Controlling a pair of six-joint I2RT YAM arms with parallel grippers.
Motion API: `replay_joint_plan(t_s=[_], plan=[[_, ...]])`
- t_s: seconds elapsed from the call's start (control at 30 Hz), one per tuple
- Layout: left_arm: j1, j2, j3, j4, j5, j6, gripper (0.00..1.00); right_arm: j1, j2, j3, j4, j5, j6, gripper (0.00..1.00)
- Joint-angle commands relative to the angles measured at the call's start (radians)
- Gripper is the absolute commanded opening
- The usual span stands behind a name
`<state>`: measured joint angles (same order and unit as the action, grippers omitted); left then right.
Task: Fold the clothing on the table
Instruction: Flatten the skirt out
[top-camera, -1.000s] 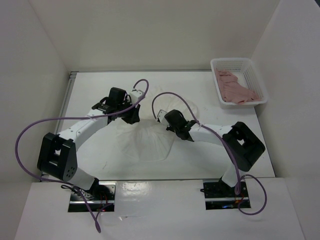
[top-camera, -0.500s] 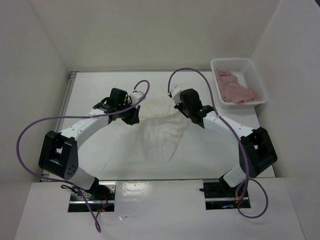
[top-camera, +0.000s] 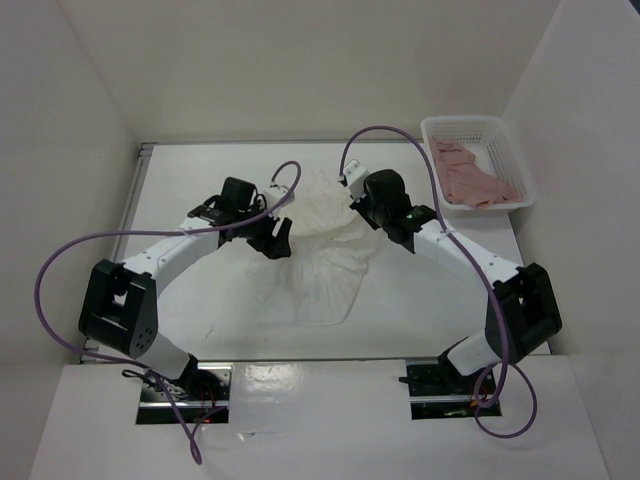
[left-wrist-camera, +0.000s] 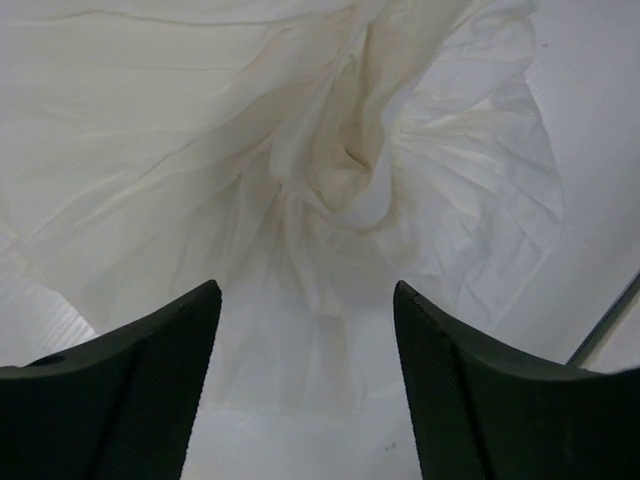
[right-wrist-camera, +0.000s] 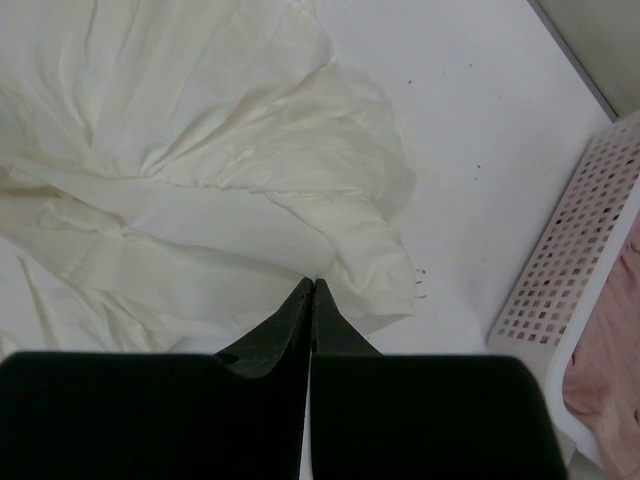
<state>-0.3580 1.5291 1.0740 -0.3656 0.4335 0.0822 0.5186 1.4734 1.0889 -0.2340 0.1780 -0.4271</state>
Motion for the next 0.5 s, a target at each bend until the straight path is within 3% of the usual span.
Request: replay_joint_plan(t_s=[0.0, 0.1, 0.27, 0.47], plan=[[-0.025, 0.034, 0.023, 0.020, 0.080, 0.025, 0.78, -0.006, -0.042, 0.020, 0.005, -0.012, 0.022, 0.00], [-0.038, 0.023, 0.032, 0.053, 0.090, 0.025, 0.78, -0.006, -0.051, 0.010, 0.005, -0.012, 0.022, 0.00], [-0.047, 0.014, 0.011, 0.137, 0.090, 0.007, 0.57, -0.015, -0.062, 0.000, 0.005, -0.012, 0.022, 0.00], [-0.056, 0.068, 0.059, 0.151, 0.100, -0.012, 0.51, -0.015, -0.091, 0.000, 0.005, -0.021, 0.031, 0.00]])
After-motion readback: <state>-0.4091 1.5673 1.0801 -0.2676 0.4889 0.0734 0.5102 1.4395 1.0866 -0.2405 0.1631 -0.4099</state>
